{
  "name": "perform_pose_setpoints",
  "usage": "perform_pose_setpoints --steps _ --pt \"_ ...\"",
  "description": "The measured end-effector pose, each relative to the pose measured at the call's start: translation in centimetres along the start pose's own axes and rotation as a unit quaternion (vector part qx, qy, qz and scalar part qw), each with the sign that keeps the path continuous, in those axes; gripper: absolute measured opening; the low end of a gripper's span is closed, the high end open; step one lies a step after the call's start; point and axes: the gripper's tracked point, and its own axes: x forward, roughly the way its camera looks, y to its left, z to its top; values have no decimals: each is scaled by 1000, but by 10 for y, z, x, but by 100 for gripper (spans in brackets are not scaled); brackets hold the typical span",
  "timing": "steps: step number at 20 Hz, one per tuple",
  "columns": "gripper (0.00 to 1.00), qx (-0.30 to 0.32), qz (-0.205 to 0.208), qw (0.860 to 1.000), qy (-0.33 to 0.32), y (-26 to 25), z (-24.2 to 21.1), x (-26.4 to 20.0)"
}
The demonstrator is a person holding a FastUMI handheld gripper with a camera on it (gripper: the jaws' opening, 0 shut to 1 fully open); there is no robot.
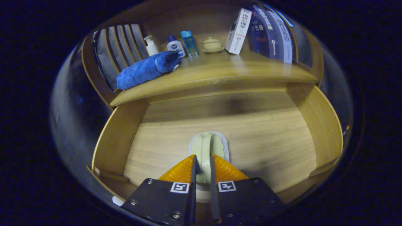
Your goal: Pull open the drawer, take out the items inside it, and place them on the countertop above the cabinet.
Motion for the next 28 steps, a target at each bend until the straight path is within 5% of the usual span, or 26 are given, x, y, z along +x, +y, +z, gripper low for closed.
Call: perform_pose_setpoints --steps 17,23,28 --pt "19 -93 18 982 -162 38 97 -75" --pt "19 -74 18 974 -215 36 162 -95" --pt "19 -36 3 972 -233 14 215 -63"
